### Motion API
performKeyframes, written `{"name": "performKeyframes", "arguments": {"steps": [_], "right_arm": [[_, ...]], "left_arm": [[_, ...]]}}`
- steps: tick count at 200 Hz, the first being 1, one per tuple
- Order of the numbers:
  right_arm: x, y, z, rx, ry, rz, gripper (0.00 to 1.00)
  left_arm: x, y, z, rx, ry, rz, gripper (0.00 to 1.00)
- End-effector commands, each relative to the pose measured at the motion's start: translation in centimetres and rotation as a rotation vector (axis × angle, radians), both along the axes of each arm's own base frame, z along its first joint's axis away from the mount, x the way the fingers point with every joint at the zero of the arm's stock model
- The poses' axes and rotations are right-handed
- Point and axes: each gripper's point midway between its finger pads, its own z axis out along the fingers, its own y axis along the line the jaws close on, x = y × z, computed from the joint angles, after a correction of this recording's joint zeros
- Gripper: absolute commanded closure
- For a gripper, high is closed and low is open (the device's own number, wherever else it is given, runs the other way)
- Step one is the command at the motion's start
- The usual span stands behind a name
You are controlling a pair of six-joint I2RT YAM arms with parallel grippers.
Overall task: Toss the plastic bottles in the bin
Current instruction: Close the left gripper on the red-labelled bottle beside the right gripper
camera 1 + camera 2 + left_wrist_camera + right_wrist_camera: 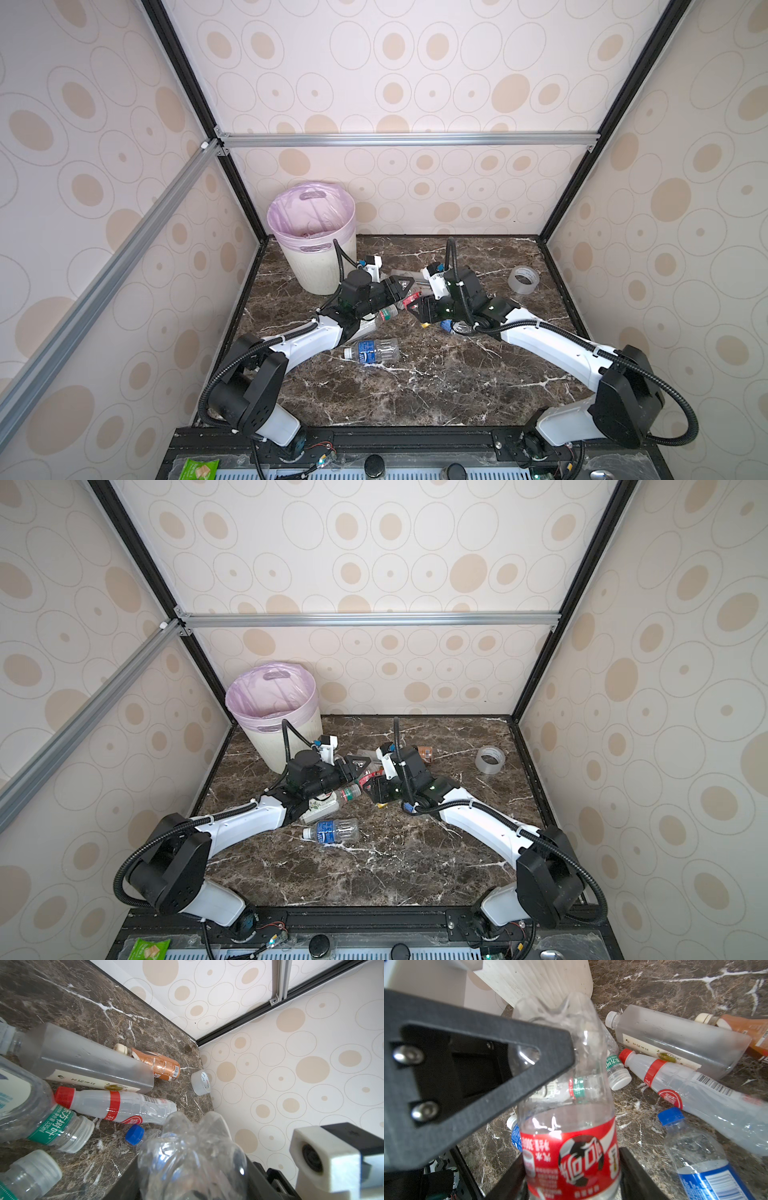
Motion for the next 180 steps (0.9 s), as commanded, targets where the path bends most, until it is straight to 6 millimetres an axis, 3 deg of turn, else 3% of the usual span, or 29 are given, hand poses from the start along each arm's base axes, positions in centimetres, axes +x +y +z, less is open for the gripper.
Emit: {"name": "performKeyframes", "arguments": {"steps": [1, 85, 126, 160, 180], "right_arm": [[0.3, 0.8, 1.1, 0.024, -0.018, 0.009, 0.35], [-0.7, -1.1, 1.7, -0.027, -0.047, -0.005, 0.17], [-1.3, -2.8, 2.7, -0.053, -0.104, -0.035, 0.00], [-1.3, -3.8, 3.8, -0.066, -0.139, -0.054, 0.00], [-1.1, -3.9, 4.5, -0.061, -0.154, -0.059, 0.00]], "left_arm": [[0.7, -0.3, 2.3, -0.016, -0.063, -0.001, 0.49], [1.9, 1.2, 3.1, 0.090, -0.090, 0.046, 0.49], [2.5, 1.9, 3.9, 0.141, -0.110, 0.068, 0.50], [2.8, 2.6, 5.0, 0.200, -0.129, 0.088, 0.49], [3.4, 3.5, 7.0, 0.241, -0.169, 0.116, 0.49]]}}
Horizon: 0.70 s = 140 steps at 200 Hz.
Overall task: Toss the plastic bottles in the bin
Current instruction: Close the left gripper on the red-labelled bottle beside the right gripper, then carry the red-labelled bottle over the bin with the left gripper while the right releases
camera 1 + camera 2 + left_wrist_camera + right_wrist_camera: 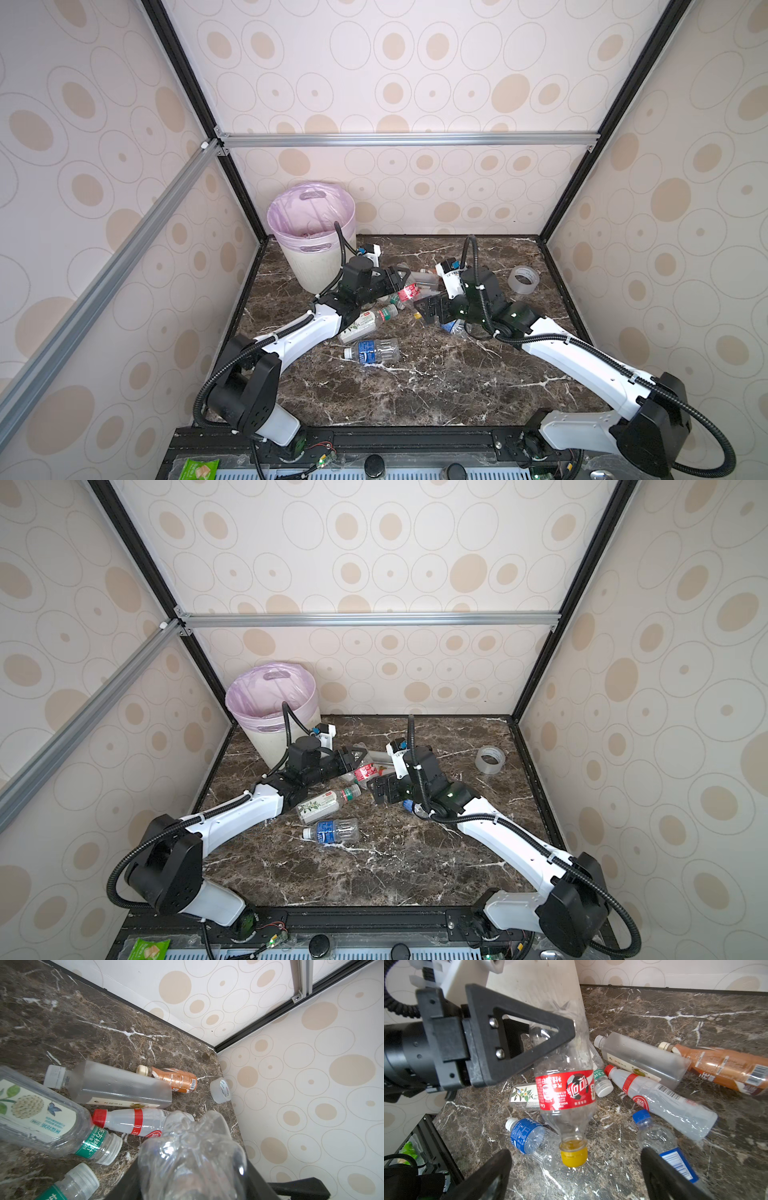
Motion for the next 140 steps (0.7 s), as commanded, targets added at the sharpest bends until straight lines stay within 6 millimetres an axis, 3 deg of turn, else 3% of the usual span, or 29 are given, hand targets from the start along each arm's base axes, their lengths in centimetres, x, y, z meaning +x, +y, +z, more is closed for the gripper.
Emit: {"name": "performKeyframes", "arguments": {"steps": [1, 51, 101, 140], "right_arm": [[0.1, -0.7, 0.3, -0.030, -0.019, -0.013, 0.00], [1.3, 1.1, 4.2, 0.025, -0.068, 0.023, 0.00], [2.8, 5.1, 10.7, 0.144, -0.159, 0.100, 0.00], [3.6, 7.2, 16.5, 0.233, -0.279, 0.142, 0.00]], "left_arm": [[0.9, 1.6, 5.1, 0.050, -0.118, 0.040, 0.49], [3.2, 6.5, 12.5, 0.211, -0.262, 0.181, 0.49], [5.5, 12.9, 21.8, 0.293, -0.422, 0.357, 0.49], [5.1, 18.5, 29.0, 0.422, -0.555, 0.547, 0.49]]}}
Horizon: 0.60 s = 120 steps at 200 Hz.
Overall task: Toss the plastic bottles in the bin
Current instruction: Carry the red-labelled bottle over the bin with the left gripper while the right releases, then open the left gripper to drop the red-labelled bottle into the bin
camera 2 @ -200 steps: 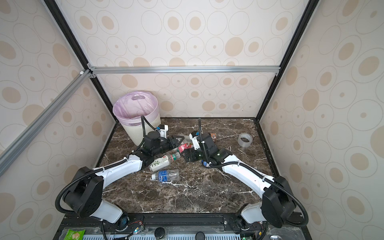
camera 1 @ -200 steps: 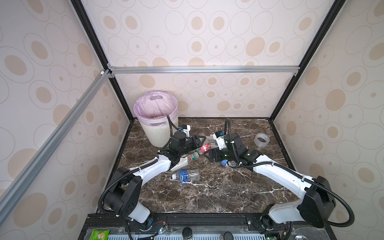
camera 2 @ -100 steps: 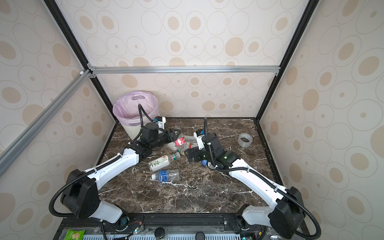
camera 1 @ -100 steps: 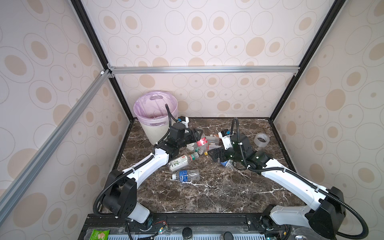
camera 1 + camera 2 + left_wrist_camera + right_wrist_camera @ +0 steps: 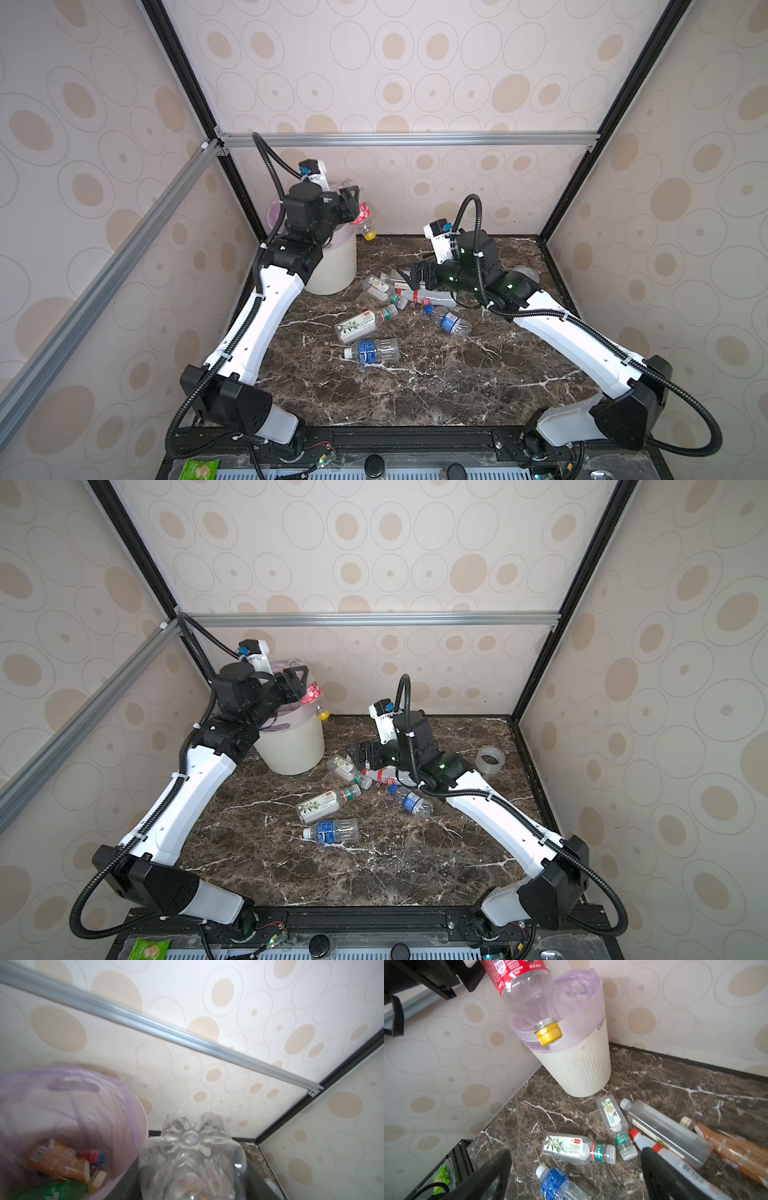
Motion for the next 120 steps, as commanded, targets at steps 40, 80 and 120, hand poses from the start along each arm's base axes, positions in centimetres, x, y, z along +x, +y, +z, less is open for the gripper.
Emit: {"name": "performKeyframes", "arguments": {"steps": [40, 80, 120], "right_arm": [[0.6, 2.5, 7.0, 0.112, -0.121, 0.068, 0.00], [0.8, 2.7, 6.2, 0.112, -0.104, 0.068, 0.00], [1.2, 3.1, 5.1, 0.106, -0.076, 0.067, 0.00]], "left_arm": [[-3.5, 7.6, 10.9, 0.180, -0.233, 0.317, 0.48], [-6.2, 9.8, 14.5, 0.159, -0.380, 0.430, 0.48], [2.0, 10.2, 6.5, 0.167, -0.157, 0.375, 0.46]]}}
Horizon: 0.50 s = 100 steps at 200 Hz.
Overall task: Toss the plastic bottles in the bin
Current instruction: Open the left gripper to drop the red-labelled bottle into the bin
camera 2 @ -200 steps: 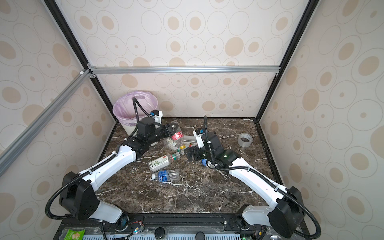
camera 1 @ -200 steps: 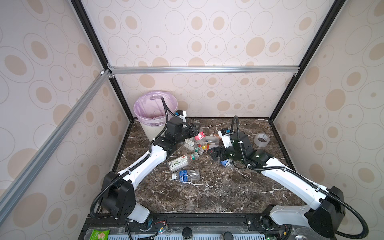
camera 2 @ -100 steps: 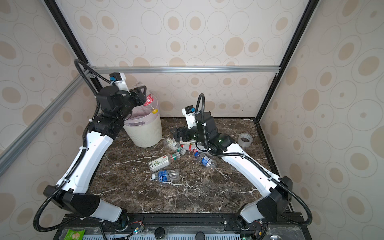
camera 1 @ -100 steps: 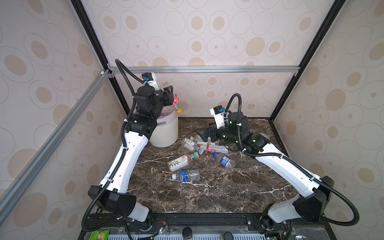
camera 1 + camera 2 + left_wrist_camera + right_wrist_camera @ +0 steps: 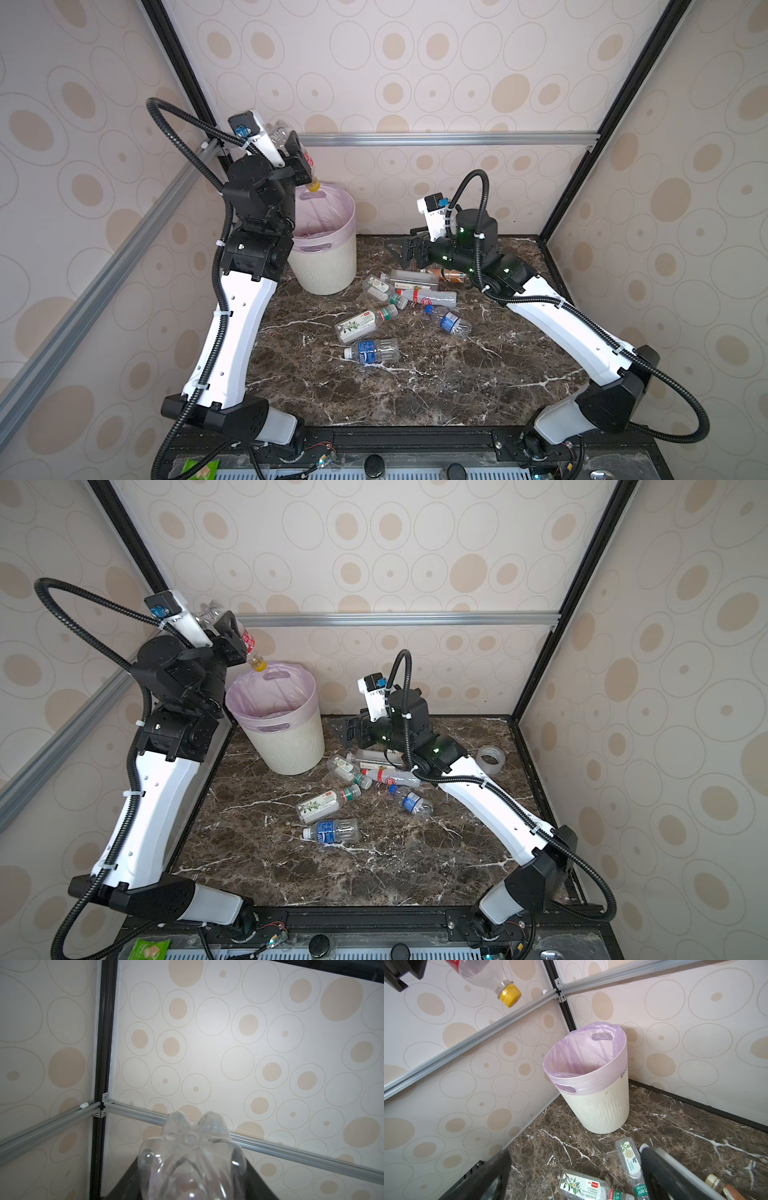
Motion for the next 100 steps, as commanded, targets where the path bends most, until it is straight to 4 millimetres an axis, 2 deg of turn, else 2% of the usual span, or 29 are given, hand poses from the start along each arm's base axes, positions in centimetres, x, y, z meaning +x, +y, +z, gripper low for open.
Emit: {"name": "performKeyframes", "arguments": {"steps": [1, 8, 18, 29, 36, 39, 54, 76, 100], "right_arm": [[0.0, 0.7, -0.3, 0.009, 0.010, 0.018, 0.00], [-0.1, 0.6, -0.4, 0.007, 0.010, 0.018, 0.00], [-0.1, 0.5, -0.5, -0.001, 0.009, 0.014, 0.00], [-0.2, 0.3, -0.5, -0.010, 0.007, 0.011, 0.00], [-0.2, 0.2, -0.4, -0.015, 0.001, 0.007, 0.00], [-0.3, 0.1, -0.5, -0.019, 0.003, 0.005, 0.00], [-0.3, -0.3, -0.5, -0.028, -0.006, -0.006, 0.00], [-0.2, -0.4, -0.7, -0.032, -0.005, -0.009, 0.00], [0.0, -0.3, -1.1, -0.035, 0.001, -0.013, 0.00]], "left_arm": [[5.8, 0.7, -6.0, -0.011, 0.155, -0.005, 0.46], [7.6, 0.7, -8.4, -0.025, 0.217, -0.025, 0.44], [9.9, 0.9, -11.9, -0.035, 0.318, -0.037, 0.36], [11.4, 1.2, -14.5, -0.058, 0.413, -0.028, 0.19], [11.6, 1.0, -14.4, -0.062, 0.429, -0.033, 0.03], [11.7, 0.8, -14.3, -0.062, 0.430, -0.046, 0.01], [10.8, -0.4, -12.4, -0.070, 0.367, -0.104, 0.01], [8.9, -1.2, -9.6, -0.087, 0.277, -0.137, 0.01], [8.4, -2.1, -8.8, -0.084, 0.276, -0.165, 0.01]]}}
